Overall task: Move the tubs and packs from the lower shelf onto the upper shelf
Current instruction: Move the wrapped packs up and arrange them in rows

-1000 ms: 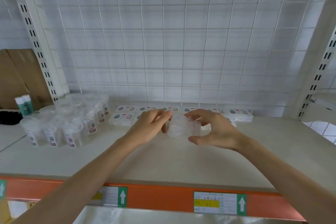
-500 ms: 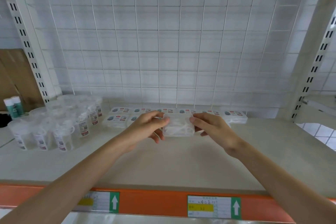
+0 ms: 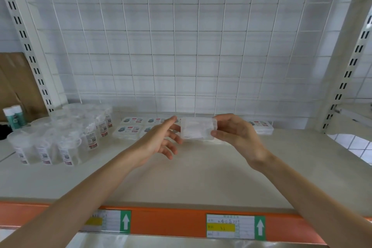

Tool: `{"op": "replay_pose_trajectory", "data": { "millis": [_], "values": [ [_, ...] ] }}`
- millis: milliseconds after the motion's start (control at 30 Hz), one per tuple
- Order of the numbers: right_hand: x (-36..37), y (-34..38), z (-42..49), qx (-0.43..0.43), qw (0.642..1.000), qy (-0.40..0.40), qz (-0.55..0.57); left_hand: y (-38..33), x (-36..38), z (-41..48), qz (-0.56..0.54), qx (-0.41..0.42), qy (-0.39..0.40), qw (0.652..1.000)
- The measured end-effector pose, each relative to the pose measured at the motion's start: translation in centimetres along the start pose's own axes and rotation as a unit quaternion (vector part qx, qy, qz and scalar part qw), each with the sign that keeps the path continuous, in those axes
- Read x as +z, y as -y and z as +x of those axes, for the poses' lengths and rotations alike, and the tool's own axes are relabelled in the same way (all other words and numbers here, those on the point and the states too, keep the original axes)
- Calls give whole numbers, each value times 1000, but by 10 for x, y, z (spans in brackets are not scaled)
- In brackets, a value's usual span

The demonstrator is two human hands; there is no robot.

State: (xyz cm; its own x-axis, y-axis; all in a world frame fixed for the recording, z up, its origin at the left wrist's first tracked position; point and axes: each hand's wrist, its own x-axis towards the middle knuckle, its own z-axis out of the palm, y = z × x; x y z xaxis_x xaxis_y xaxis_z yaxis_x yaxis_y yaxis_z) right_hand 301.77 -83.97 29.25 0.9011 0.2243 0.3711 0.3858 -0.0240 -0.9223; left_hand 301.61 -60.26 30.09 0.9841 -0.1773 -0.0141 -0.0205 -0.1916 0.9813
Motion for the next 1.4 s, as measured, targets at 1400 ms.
{"op": "replay_pose_trajectory", "data": {
  "millis": [1400],
  "values": [
    [12,-9,-4,126,985,105,50,6,2,-5,78,88,121,986]
  ]
}}
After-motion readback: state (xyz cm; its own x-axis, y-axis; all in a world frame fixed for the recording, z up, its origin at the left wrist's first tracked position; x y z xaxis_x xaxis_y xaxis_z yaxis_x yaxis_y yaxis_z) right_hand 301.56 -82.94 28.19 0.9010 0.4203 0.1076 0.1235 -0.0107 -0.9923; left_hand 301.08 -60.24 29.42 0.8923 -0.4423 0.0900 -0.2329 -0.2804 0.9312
